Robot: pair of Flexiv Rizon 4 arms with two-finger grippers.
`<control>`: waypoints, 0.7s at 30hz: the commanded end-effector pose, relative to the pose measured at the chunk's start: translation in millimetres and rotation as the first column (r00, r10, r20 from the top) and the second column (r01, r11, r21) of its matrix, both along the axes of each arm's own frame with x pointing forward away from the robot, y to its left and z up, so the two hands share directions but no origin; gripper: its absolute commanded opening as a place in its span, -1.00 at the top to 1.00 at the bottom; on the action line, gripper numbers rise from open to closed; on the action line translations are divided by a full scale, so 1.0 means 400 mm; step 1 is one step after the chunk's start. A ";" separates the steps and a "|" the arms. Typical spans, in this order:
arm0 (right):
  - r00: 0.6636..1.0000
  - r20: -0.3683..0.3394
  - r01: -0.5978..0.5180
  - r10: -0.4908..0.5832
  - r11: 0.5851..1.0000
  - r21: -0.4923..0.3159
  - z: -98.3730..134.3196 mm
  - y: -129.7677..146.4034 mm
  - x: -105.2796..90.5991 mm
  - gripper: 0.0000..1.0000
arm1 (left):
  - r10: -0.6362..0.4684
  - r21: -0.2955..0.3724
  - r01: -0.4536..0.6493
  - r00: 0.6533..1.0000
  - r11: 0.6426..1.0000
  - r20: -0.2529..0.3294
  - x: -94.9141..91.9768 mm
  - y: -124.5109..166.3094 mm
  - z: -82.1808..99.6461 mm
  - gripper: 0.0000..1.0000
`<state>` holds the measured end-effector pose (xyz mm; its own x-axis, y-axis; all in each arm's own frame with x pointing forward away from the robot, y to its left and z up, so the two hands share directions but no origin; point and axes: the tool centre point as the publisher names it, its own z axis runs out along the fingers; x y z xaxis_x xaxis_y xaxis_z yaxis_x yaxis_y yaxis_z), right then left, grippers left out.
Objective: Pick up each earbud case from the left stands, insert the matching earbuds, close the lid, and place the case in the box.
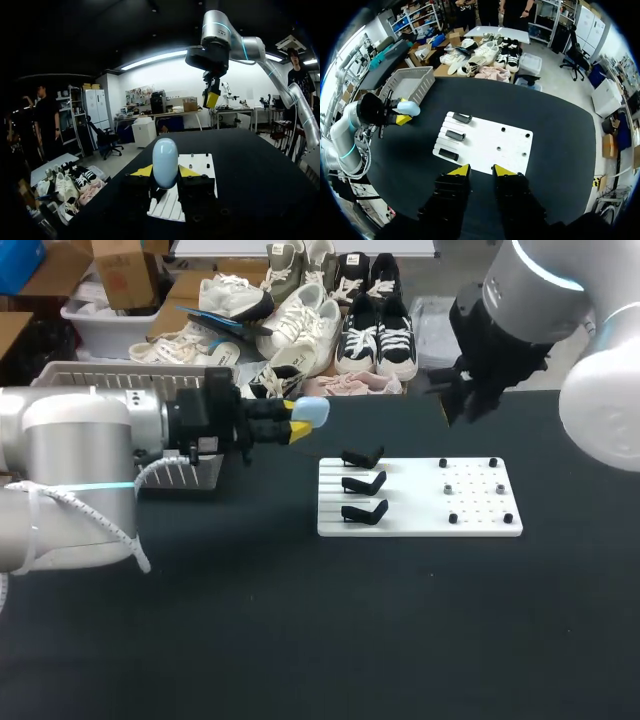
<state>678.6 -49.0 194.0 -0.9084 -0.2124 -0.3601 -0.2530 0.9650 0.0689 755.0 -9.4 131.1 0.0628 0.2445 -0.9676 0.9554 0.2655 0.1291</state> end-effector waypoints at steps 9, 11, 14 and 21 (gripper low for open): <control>0.997 -0.011 0.081 -0.081 0.995 -0.054 -0.015 -0.017 -0.028 0.47 | 0.091 0.058 -0.088 0.994 0.994 -0.064 0.072 0.243 -0.042 1.00; 0.996 -0.016 0.090 -0.091 0.994 -0.061 -0.018 -0.014 -0.030 0.47 | 0.112 0.061 -0.107 0.991 0.992 -0.075 0.090 0.277 -0.062 1.00; 0.994 -0.027 0.103 -0.105 0.992 -0.070 -0.023 -0.005 -0.031 0.47 | 0.135 0.062 -0.129 0.986 0.990 -0.096 0.111 0.321 -0.083 1.00; 0.990 -0.056 0.124 -0.129 0.989 -0.087 -0.042 0.019 -0.031 0.48 | 0.191 0.059 -0.184 0.974 0.981 -0.125 0.152 0.421 -0.119 1.00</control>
